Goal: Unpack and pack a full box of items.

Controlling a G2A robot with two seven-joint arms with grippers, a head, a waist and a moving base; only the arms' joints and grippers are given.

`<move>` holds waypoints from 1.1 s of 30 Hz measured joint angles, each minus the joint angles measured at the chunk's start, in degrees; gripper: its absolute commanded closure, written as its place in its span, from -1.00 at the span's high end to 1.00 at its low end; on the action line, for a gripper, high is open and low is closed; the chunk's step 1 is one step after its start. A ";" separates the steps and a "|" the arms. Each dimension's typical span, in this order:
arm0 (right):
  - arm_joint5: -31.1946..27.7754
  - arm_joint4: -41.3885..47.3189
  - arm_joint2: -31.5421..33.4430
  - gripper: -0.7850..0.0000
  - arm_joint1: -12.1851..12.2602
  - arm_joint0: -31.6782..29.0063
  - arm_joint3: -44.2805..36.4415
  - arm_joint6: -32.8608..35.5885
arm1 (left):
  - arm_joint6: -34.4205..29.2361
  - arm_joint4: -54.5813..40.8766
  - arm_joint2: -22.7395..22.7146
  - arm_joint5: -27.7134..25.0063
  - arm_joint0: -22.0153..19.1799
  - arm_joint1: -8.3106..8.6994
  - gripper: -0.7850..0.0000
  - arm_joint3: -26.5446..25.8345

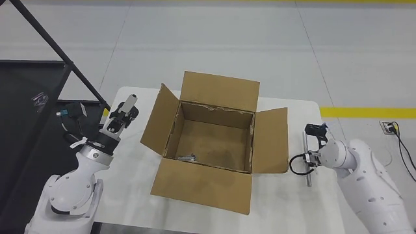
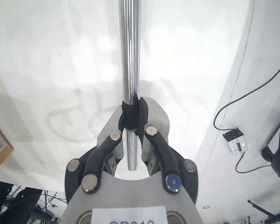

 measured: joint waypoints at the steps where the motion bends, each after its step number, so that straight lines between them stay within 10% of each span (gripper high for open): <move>1: 1.23 0.06 1.84 -1.00 0.37 -1.11 -2.77 -0.87 | 0.00 0.00 0.00 0.00 0.00 0.00 1.00 0.00; 10: 8.84 -1.97 16.97 -1.00 2.12 -19.92 -40.82 -15.24 | 0.00 0.00 0.00 0.00 0.00 0.00 1.00 0.00; 18: 5.53 -3.76 14.68 -1.00 1.57 -28.41 -63.32 -26.47 | 0.00 0.00 0.00 0.00 0.00 0.00 1.00 0.00; 24: -0.06 -7.16 1.14 -1.00 0.53 -19.49 -60.56 -25.13 | 0.00 0.00 0.00 0.00 0.00 0.00 1.00 0.00; 33: 1.36 -11.69 -27.20 -1.00 -6.41 8.79 -35.63 -15.87 | 0.13 -0.05 -0.10 -0.02 0.17 0.00 1.00 -0.01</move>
